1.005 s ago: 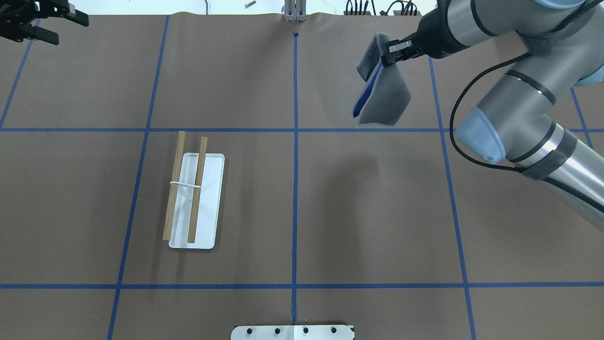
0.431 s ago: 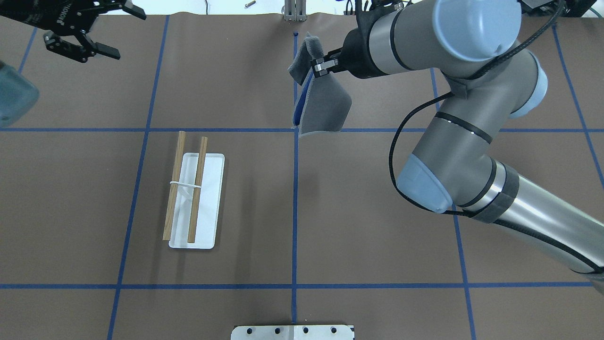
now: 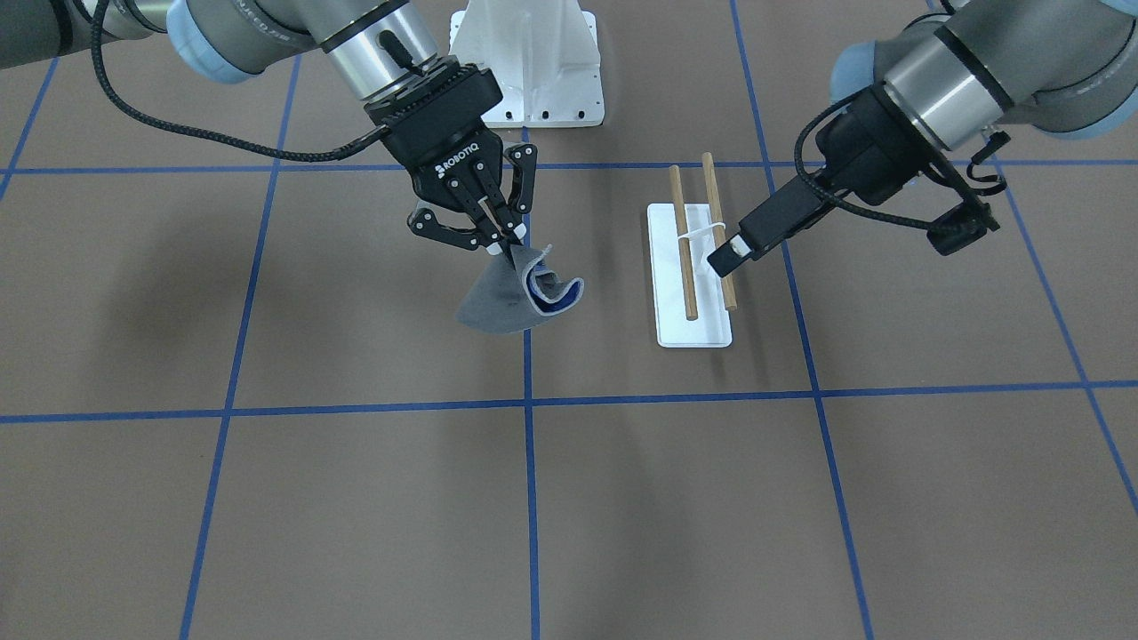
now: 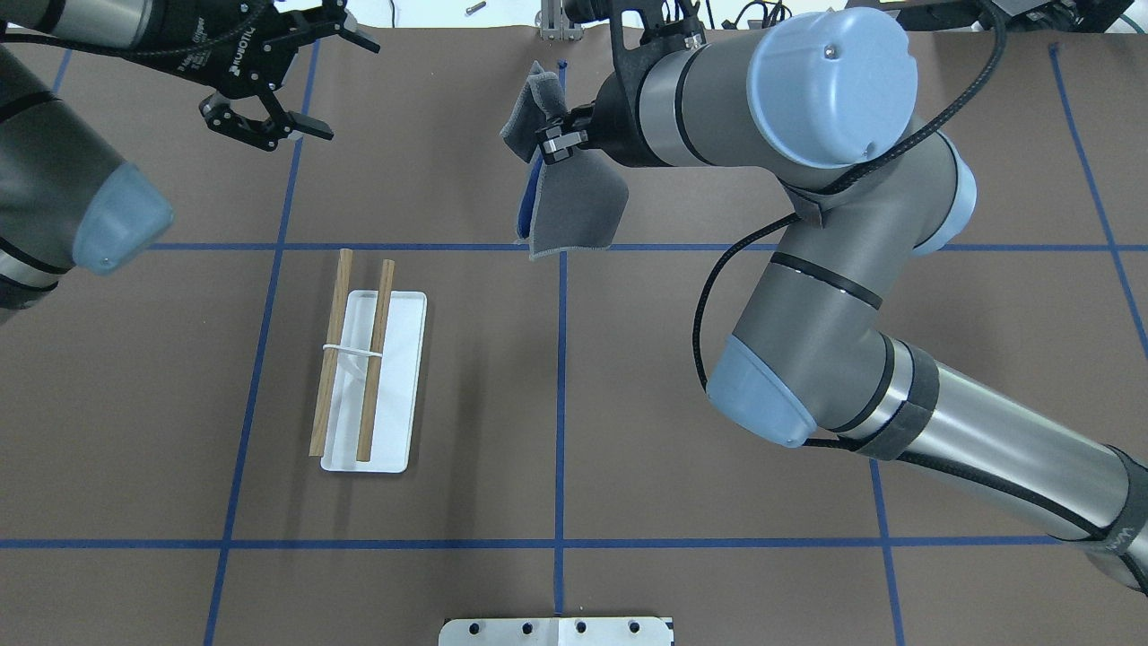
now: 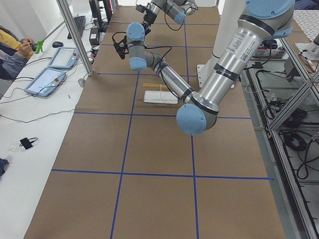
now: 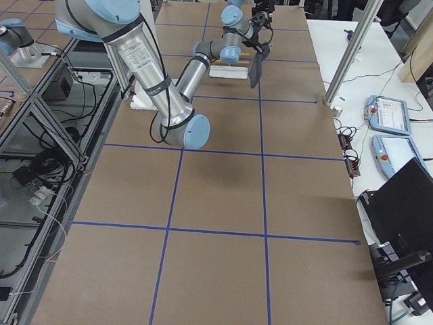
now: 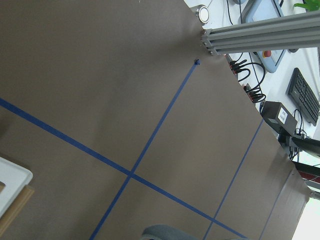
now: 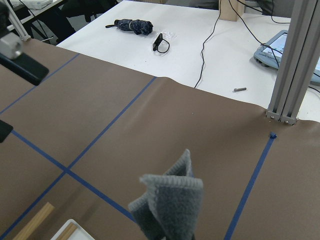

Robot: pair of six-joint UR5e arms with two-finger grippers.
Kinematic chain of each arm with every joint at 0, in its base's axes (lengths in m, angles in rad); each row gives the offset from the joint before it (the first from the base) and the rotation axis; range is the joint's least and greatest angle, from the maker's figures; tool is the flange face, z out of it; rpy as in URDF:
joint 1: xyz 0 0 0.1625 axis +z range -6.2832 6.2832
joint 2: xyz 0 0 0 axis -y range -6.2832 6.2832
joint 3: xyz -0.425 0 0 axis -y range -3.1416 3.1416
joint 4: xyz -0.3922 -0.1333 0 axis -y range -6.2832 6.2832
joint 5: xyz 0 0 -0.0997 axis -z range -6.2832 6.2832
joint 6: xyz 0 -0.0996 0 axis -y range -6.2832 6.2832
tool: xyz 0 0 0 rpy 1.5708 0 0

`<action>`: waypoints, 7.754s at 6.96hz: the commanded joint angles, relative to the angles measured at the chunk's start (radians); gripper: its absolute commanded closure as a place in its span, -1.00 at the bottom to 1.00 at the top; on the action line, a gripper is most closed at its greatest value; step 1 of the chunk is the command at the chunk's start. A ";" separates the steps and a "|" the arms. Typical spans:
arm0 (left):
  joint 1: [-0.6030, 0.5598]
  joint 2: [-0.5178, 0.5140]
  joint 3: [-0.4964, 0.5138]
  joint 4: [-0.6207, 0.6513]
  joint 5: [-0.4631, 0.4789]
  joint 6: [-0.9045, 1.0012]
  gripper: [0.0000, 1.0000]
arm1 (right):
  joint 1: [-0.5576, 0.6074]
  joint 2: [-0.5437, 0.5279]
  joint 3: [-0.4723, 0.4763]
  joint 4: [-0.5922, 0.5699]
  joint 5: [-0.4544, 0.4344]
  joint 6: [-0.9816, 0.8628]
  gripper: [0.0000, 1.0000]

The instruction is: Hang towel on rack

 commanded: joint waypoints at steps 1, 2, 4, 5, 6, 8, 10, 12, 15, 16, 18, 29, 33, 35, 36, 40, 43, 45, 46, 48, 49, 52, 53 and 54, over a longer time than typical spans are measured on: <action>0.028 -0.038 0.001 -0.001 0.018 -0.096 -0.96 | -0.013 0.006 -0.003 0.006 -0.024 -0.063 1.00; 0.051 -0.052 0.001 0.001 0.033 -0.116 -0.96 | -0.041 0.008 -0.003 0.009 -0.087 -0.122 1.00; 0.092 -0.073 0.000 -0.001 0.075 -0.174 -0.96 | -0.088 0.017 -0.003 0.014 -0.211 -0.176 1.00; 0.100 -0.084 0.003 -0.001 0.076 -0.183 -0.96 | -0.096 0.018 -0.003 0.014 -0.221 -0.178 1.00; 0.106 -0.106 0.007 0.002 0.102 -0.185 -0.96 | -0.102 0.019 -0.003 0.014 -0.221 -0.178 1.00; 0.111 -0.124 0.036 0.001 0.133 -0.182 -0.96 | -0.109 0.015 0.018 0.014 -0.219 -0.201 1.00; 0.111 -0.135 0.061 0.001 0.133 -0.180 -0.96 | -0.145 0.000 0.038 0.014 -0.256 -0.222 1.00; 0.112 -0.143 0.073 0.001 0.133 -0.185 -0.95 | -0.179 0.006 0.038 0.014 -0.304 -0.235 1.00; 0.119 -0.143 0.066 0.002 0.131 -0.208 -0.94 | -0.178 0.003 0.035 0.014 -0.307 -0.245 1.00; 0.119 -0.138 0.047 0.007 0.125 -0.210 -0.94 | -0.178 0.005 0.033 0.014 -0.325 -0.262 1.00; 0.119 -0.136 0.041 0.008 0.121 -0.255 -0.94 | -0.178 0.008 0.033 0.015 -0.356 -0.261 1.00; 0.122 -0.132 0.050 0.005 0.121 -0.299 0.33 | -0.205 -0.017 0.056 0.086 -0.402 -0.288 1.00; 0.123 -0.129 0.043 0.002 0.121 -0.319 1.00 | -0.205 -0.017 0.056 0.086 -0.402 -0.291 1.00; 0.123 -0.129 0.043 0.001 0.119 -0.316 1.00 | -0.205 -0.018 0.055 0.086 -0.403 -0.293 1.00; 0.123 -0.127 0.043 0.001 0.119 -0.314 1.00 | -0.205 -0.018 0.055 0.086 -0.422 -0.291 0.58; 0.122 -0.109 0.030 -0.002 0.102 -0.250 1.00 | -0.193 -0.099 0.116 0.095 -0.463 -0.281 -1.00; 0.129 -0.018 -0.013 0.002 0.093 -0.001 1.00 | -0.165 -0.300 0.196 0.094 -0.450 0.058 -1.00; 0.199 0.015 -0.058 -0.002 0.151 -0.135 1.00 | -0.050 -0.438 0.256 0.094 -0.268 0.075 -1.00; 0.239 0.011 -0.089 0.001 0.215 -0.244 1.00 | 0.042 -0.492 0.260 0.092 -0.112 0.078 -1.00; 0.301 0.058 -0.161 0.005 0.367 -0.285 1.00 | 0.185 -0.575 0.260 0.089 0.106 0.117 -1.00; 0.315 0.084 -0.177 0.010 0.434 -0.349 1.00 | 0.235 -0.599 0.256 0.086 0.180 0.155 -1.00; 0.333 0.137 -0.209 0.010 0.480 -0.542 1.00 | 0.380 -0.630 0.241 -0.018 0.409 0.219 -1.00; 0.349 0.141 -0.212 0.011 0.478 -0.536 1.00 | 0.448 -0.652 0.239 -0.068 0.517 0.216 -1.00; 0.359 0.141 -0.218 0.011 0.478 -0.524 1.00 | 0.492 -0.688 0.234 -0.092 0.553 0.198 -1.00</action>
